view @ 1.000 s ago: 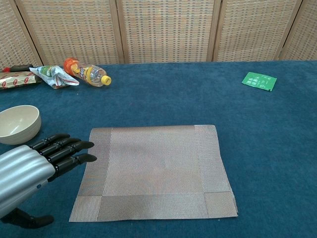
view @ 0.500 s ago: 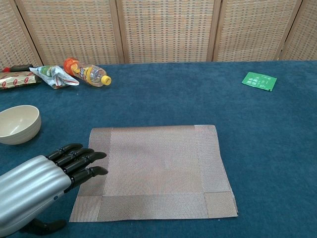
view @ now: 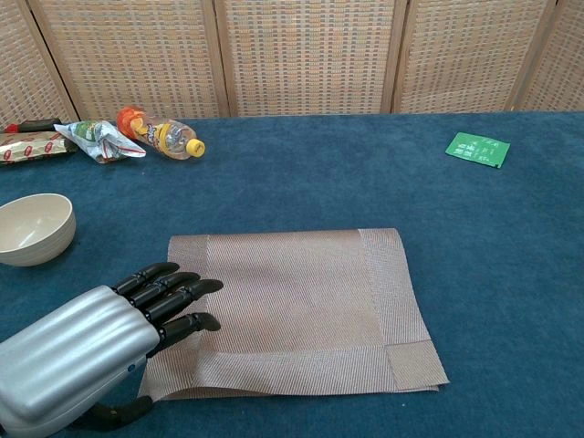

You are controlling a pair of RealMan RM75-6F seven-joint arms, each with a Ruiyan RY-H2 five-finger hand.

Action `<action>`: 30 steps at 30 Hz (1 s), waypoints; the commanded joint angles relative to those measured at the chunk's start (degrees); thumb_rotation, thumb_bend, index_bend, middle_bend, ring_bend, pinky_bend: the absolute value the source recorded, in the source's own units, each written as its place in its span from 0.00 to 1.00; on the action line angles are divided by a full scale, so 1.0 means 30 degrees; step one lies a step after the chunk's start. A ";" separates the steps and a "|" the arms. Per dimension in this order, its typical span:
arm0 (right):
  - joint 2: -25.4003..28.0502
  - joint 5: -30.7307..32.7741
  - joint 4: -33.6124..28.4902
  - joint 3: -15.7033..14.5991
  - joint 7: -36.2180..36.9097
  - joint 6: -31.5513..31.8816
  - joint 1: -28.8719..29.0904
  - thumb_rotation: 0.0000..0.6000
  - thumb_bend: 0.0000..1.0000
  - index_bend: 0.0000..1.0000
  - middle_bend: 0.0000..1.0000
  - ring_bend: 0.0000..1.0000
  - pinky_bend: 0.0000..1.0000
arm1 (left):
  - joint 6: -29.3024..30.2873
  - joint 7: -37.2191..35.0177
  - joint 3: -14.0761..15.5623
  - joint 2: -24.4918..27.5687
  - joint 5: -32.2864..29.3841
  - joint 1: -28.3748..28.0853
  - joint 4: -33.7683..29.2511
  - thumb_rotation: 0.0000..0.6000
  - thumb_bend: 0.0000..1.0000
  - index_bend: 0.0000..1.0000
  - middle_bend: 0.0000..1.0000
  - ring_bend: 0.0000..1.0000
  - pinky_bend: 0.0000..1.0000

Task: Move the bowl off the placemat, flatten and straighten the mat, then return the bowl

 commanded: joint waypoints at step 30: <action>0.0101 -0.0016 -0.0037 -0.0032 0.0326 -0.0036 0.0014 1.00 0.18 0.00 0.00 0.00 0.00 | 0.0598 -0.0531 -0.0987 -0.1299 -0.0673 -0.0109 0.1063 1.00 0.44 0.61 0.00 0.00 0.00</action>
